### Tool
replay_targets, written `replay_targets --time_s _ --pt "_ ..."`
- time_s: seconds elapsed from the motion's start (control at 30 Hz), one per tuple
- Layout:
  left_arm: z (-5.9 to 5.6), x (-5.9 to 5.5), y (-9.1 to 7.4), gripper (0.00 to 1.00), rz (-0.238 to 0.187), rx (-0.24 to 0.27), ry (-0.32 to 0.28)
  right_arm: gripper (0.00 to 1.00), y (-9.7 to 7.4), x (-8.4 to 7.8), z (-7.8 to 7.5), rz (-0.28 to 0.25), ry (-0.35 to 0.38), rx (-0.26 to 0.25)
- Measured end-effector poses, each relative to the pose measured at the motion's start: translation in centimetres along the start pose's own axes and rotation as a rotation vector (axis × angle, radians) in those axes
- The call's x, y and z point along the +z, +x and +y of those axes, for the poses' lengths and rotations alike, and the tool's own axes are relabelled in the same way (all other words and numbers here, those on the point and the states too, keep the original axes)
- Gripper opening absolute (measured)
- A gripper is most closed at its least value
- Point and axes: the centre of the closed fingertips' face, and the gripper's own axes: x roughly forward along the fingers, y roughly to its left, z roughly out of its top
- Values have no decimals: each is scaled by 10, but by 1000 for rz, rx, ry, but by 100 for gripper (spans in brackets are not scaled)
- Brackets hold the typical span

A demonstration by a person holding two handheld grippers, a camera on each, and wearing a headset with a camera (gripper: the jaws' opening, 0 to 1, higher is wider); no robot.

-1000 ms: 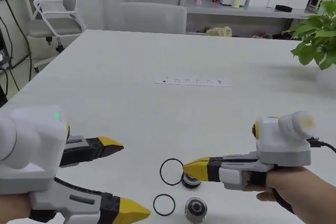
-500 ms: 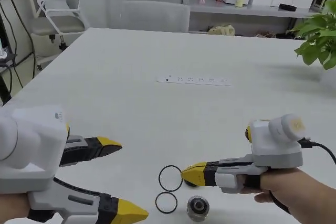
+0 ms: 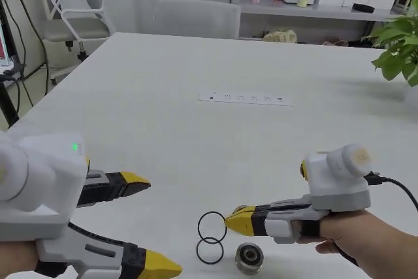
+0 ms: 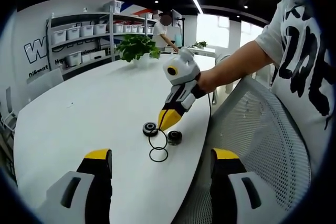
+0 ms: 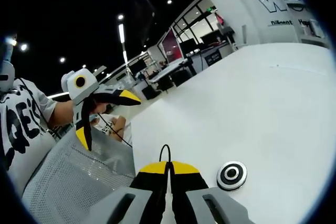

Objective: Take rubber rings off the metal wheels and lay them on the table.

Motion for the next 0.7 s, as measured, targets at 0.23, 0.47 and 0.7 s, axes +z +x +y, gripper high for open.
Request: replay_targets --time_s 0.23,0.47,0.7 --pt "3 -5 0 74 22 12 14 0 4 -5 -2 22 5 0" --pt "2 -10 0 74 45 13 33 0 8 -12 -4 52 14 -1" --pt "2 -13 1 74 58 17 44 0 11 -18 -5 80 19 -3"
